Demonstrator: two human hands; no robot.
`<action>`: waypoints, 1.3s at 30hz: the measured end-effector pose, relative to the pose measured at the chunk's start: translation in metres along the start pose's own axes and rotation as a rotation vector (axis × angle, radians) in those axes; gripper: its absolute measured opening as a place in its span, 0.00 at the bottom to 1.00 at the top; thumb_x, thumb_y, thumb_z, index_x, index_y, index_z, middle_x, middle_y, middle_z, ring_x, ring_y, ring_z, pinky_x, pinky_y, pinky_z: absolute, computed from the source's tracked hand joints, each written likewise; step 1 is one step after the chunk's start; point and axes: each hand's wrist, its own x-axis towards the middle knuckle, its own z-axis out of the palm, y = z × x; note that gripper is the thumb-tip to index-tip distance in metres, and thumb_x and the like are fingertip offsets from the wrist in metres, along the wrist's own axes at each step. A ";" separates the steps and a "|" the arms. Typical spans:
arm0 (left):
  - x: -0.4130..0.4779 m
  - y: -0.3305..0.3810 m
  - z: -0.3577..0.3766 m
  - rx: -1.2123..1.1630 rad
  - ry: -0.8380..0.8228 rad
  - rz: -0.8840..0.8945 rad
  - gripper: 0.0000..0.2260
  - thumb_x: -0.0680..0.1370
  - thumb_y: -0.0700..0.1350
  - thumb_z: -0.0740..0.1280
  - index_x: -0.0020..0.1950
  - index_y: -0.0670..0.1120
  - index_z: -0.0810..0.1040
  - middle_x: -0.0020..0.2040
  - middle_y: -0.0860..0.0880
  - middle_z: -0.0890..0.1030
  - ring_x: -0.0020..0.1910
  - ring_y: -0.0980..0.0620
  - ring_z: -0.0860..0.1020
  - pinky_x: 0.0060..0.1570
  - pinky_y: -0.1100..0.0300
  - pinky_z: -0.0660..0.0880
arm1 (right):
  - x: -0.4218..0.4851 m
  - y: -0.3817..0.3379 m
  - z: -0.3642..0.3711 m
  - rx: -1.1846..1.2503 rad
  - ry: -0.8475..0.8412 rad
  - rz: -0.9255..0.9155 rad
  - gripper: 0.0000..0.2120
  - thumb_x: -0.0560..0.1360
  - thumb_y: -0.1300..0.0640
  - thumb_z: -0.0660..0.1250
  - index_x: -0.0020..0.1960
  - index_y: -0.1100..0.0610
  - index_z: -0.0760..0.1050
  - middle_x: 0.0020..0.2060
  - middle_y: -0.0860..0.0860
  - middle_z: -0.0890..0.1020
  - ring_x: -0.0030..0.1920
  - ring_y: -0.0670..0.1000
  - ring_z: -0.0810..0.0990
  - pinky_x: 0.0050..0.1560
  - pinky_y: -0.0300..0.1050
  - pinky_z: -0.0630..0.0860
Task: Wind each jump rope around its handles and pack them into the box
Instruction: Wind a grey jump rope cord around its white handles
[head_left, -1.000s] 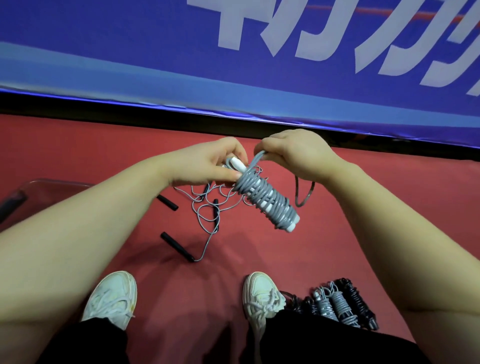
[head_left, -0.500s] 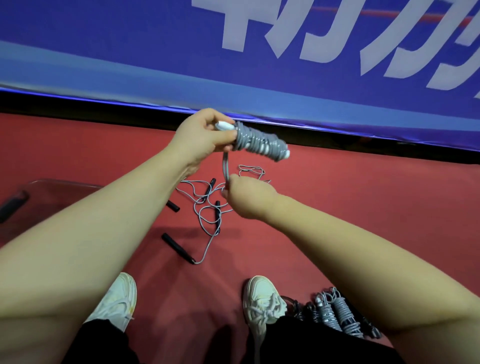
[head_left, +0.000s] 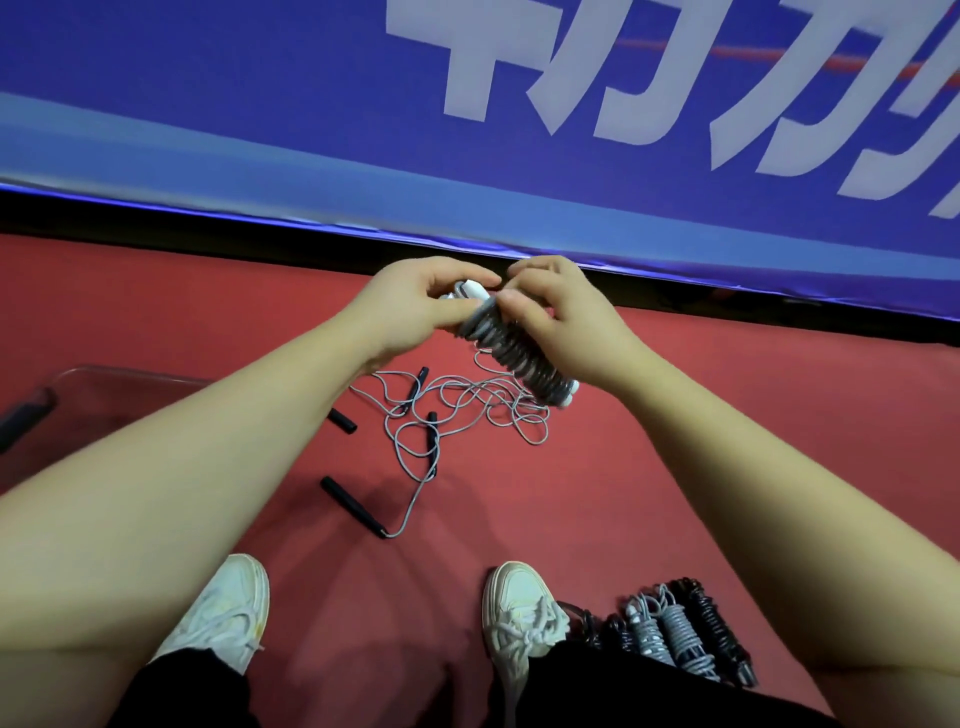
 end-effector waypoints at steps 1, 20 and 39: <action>0.000 0.001 0.000 -0.027 -0.019 -0.006 0.13 0.76 0.35 0.66 0.59 0.45 0.78 0.50 0.50 0.80 0.42 0.63 0.79 0.41 0.71 0.74 | 0.000 0.001 0.001 0.072 0.006 0.036 0.09 0.79 0.54 0.61 0.48 0.55 0.78 0.51 0.48 0.77 0.56 0.45 0.73 0.51 0.36 0.65; 0.001 0.010 0.037 -0.134 -0.038 -0.121 0.35 0.71 0.32 0.71 0.68 0.54 0.55 0.51 0.54 0.79 0.40 0.59 0.81 0.39 0.63 0.77 | 0.017 -0.002 0.020 0.570 0.380 0.311 0.11 0.73 0.49 0.64 0.33 0.49 0.76 0.32 0.45 0.80 0.43 0.57 0.82 0.49 0.58 0.79; -0.001 0.019 0.028 -0.397 -0.060 0.031 0.41 0.68 0.25 0.66 0.71 0.58 0.60 0.37 0.47 0.79 0.28 0.50 0.76 0.30 0.57 0.75 | 0.024 0.005 0.002 1.713 0.039 0.833 0.12 0.75 0.53 0.67 0.36 0.59 0.73 0.23 0.48 0.74 0.20 0.41 0.70 0.21 0.30 0.68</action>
